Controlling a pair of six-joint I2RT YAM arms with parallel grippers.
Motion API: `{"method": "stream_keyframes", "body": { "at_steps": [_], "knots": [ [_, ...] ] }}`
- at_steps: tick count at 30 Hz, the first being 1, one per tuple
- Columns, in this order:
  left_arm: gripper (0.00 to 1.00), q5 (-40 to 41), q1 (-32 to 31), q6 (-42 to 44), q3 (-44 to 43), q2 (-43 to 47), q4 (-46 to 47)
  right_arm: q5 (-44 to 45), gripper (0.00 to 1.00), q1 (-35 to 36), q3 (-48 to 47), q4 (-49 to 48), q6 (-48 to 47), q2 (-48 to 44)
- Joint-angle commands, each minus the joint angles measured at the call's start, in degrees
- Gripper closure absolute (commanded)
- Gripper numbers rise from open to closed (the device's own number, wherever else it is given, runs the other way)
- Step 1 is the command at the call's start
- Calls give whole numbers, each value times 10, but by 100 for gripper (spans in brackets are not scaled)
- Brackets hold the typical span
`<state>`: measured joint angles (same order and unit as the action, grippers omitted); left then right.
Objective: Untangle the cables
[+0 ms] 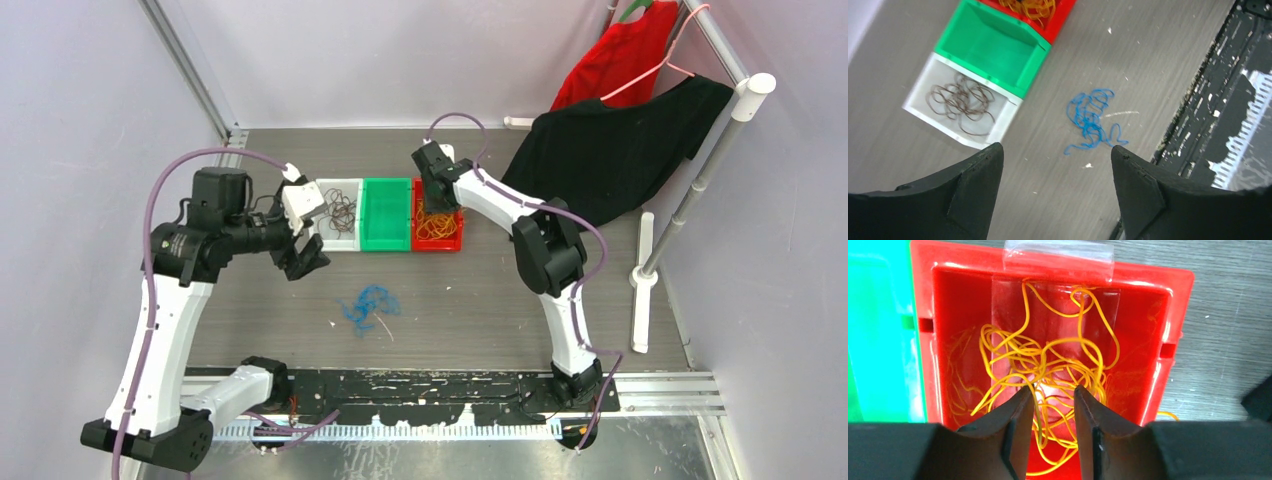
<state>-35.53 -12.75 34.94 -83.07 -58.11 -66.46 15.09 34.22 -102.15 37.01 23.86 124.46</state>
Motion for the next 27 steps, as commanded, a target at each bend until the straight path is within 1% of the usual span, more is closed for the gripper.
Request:
{"method": "stream_keyframes", "body": {
  "at_steps": [1, 4, 6, 8, 11, 14, 16, 17, 19, 20, 23, 27],
  "knots": [
    [19, 2, -2, -5, 41, -9, -16, -8, 55, 0, 10, -34, -10, -96],
    [15, 0, -2, -9, 64, -18, -13, -20, 45, 0, -3, -20, -17, -123],
    [13, 0, -2, -15, 83, -22, 4, -27, 40, 0, -10, -9, -17, -139],
    [13, -3, -2, -20, 101, -28, 22, -38, 37, 0, 0, -8, -14, -158],
    [13, -6, -3, -36, 127, -47, 50, -47, 37, 4, 30, -14, -7, -190],
    [20, -19, -4, -46, 162, -65, 81, -62, 41, 17, 90, -42, 2, -234],
    [26, -19, -6, -46, 189, -76, 111, -84, 44, 31, 150, -94, 13, -275],
    [30, -17, -7, -44, 201, -82, 124, -95, 46, 43, 188, -112, 18, -289],
    [40, -16, -6, -41, 215, -92, 141, -117, 49, 83, 254, -177, 12, -321],
    [44, -15, -6, -39, 220, -96, 146, -127, 49, 105, 280, -200, 6, -328],
    [46, -12, 1, -41, 231, -92, 161, -163, 49, 150, 332, -251, -10, -319],
    [47, -29, 29, -44, 229, -85, 166, -218, 50, 170, 336, -296, -17, -271]
  ]
}}
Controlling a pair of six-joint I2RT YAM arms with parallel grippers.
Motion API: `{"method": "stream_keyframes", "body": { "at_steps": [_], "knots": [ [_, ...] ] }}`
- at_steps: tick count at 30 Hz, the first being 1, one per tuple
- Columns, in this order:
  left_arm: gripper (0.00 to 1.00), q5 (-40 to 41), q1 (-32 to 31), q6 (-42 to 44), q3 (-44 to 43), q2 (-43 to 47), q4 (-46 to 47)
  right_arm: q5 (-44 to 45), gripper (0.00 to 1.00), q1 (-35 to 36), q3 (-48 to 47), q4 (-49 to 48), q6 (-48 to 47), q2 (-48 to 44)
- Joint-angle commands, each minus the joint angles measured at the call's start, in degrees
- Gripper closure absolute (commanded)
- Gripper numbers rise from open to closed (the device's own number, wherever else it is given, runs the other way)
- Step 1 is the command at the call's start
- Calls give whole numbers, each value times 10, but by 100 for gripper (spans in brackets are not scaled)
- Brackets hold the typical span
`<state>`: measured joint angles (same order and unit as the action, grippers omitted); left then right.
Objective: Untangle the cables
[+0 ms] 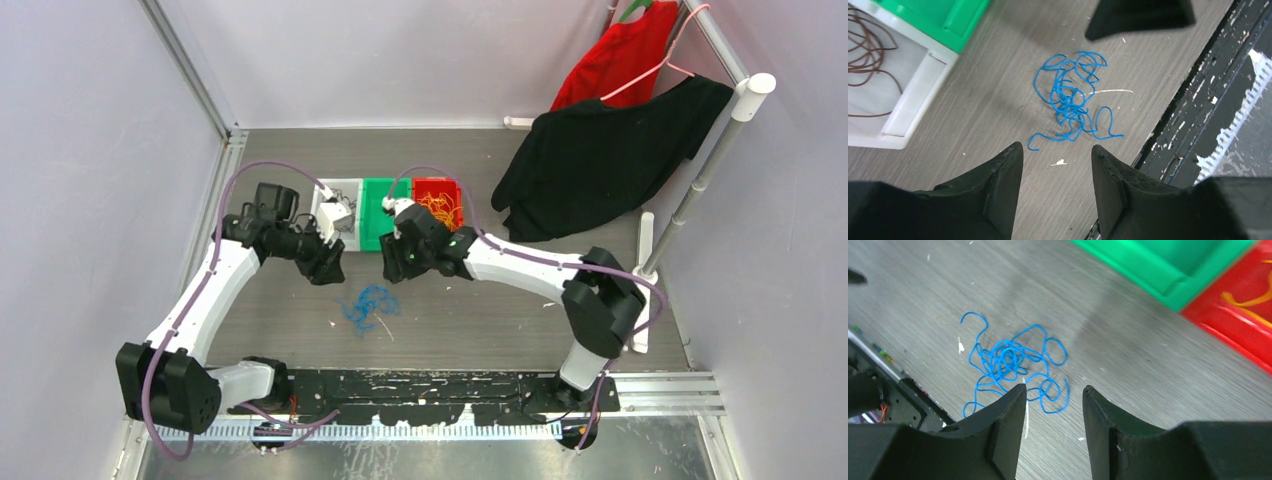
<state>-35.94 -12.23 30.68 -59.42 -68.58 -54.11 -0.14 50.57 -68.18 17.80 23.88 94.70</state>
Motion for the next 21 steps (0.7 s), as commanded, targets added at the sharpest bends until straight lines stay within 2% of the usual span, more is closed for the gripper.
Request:
{"method": "stream_keyframes", "body": {
  "at_steps": [1, 7, 10, 14, 17, 21],
  "knots": [
    [47, -29, 32, -2, -9, 20, 39, -78, 49, 8, -8, -111, -27, 41],
    [47, -49, 65, 4, -29, 24, 8, -185, 47, 7, -66, -95, -73, 133],
    [46, -53, 68, 4, -34, 34, 6, -190, 47, 5, -92, -70, -89, 168],
    [46, -63, 69, 3, -42, 36, 1, -196, 49, 2, -97, -86, -87, 184],
    [46, -64, 69, -1, -51, 30, -2, -206, 55, 2, -101, -95, -81, 191],
    [46, -65, 69, -3, -61, 29, -6, -219, 74, 2, -98, -107, -69, 189]
  ]
}}
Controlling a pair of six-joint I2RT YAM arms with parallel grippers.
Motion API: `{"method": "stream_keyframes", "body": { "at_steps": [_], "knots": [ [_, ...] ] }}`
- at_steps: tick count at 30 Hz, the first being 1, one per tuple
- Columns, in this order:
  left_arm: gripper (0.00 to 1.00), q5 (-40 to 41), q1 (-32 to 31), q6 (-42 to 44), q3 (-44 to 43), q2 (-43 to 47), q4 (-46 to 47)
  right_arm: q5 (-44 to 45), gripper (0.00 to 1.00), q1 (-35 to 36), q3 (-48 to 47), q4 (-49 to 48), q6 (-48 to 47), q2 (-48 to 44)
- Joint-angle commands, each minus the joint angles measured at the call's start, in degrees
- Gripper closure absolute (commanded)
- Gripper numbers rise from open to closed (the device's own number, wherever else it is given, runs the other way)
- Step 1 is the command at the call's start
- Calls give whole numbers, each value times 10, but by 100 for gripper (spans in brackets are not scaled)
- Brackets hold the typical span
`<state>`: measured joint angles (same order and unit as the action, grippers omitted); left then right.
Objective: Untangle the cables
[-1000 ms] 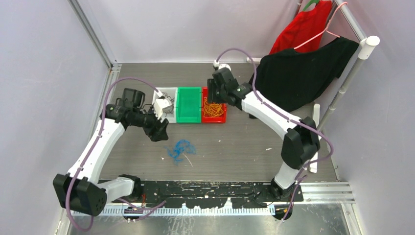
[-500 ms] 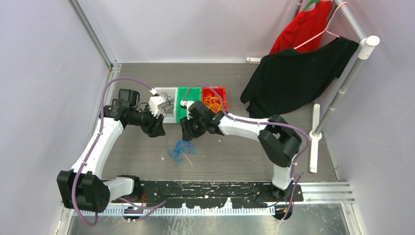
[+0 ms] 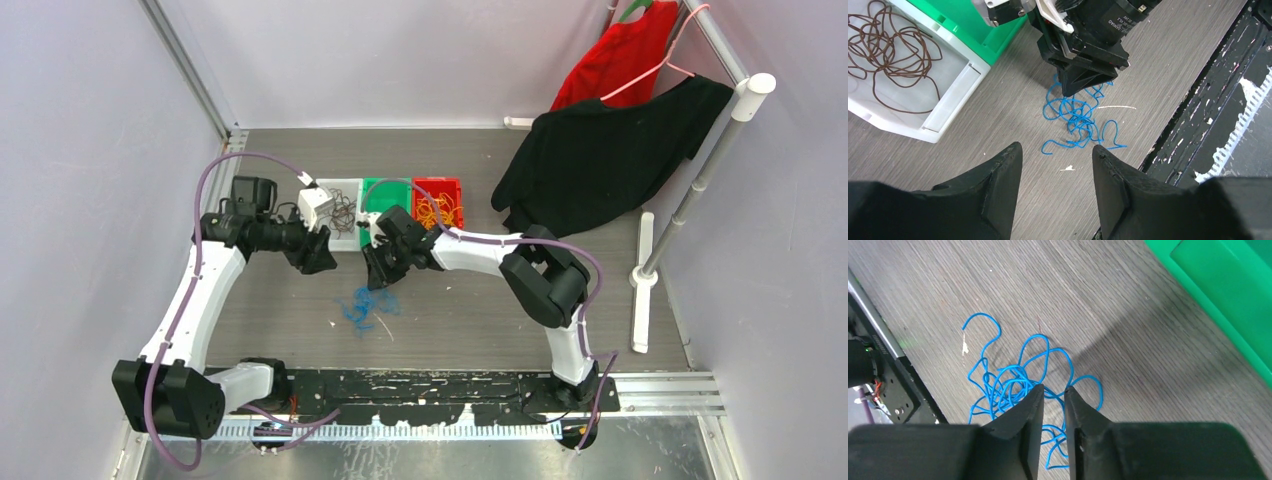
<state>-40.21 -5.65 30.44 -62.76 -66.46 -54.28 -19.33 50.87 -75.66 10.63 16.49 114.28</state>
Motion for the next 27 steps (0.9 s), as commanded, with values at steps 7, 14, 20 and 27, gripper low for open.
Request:
{"method": "stream_keyframes", "body": {
  "at_steps": [7, 14, 20, 27],
  "knots": [
    [46, -30, 3, 10, -27, 10, -15, -11, 99, -4, 25, -85, 28, -73],
    [47, -50, 3, 9, -24, 10, -22, -3, 99, -7, 64, -124, 53, -118],
    [47, -50, 4, 4, -35, 12, -27, 23, 46, -6, 20, -52, -9, -67],
    [46, -47, 3, 2, -47, 22, -27, 24, 46, 9, -62, 41, -49, 22]
  ]
}}
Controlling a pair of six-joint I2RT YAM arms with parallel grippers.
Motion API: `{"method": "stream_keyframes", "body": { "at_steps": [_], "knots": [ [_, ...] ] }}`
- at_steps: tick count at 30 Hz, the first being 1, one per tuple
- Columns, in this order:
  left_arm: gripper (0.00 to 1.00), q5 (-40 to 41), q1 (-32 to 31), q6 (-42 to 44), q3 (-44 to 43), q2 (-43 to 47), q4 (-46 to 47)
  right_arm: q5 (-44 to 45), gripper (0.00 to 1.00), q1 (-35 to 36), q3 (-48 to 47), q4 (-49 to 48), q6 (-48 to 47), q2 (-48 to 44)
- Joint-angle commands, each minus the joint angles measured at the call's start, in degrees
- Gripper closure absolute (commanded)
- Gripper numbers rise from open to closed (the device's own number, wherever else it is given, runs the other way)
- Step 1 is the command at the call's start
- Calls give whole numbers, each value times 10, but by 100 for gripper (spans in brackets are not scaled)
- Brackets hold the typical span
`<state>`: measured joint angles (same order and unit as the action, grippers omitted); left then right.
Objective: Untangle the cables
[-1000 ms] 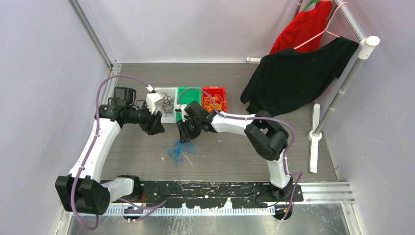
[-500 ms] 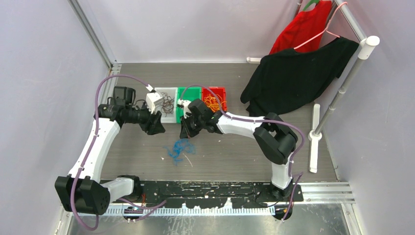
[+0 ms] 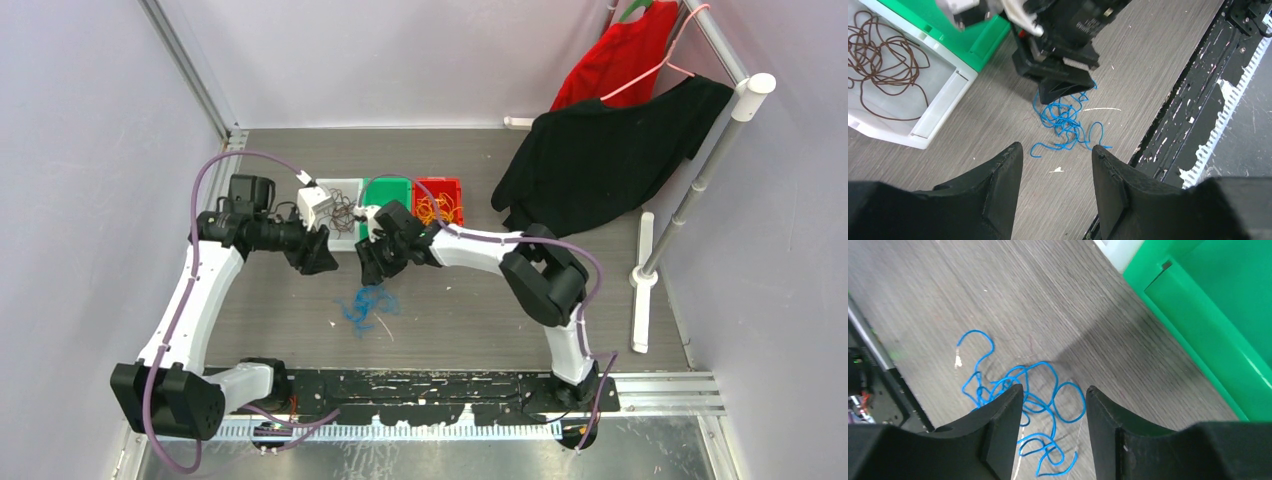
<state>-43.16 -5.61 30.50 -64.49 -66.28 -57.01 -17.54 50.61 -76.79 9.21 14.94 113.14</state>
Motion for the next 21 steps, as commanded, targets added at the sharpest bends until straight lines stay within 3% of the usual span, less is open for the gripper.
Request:
{"method": "stream_keyframes", "body": {
  "at_steps": [1, 4, 9, 21],
  "knots": [
    [46, -16, 2, 1, -31, 20, 0, 8, 48, 14, -61, 66, -33, 45],
    [46, -15, 2, 1, -37, 19, 1, 8, 58, 16, -73, 75, -33, 62],
    [46, -14, 2, 2, -41, 16, -2, 41, 98, 17, -36, 22, -20, 11],
    [48, -35, 2, 1, -9, 30, -6, 60, 99, 16, 71, -121, 52, -148]
  ]
}}
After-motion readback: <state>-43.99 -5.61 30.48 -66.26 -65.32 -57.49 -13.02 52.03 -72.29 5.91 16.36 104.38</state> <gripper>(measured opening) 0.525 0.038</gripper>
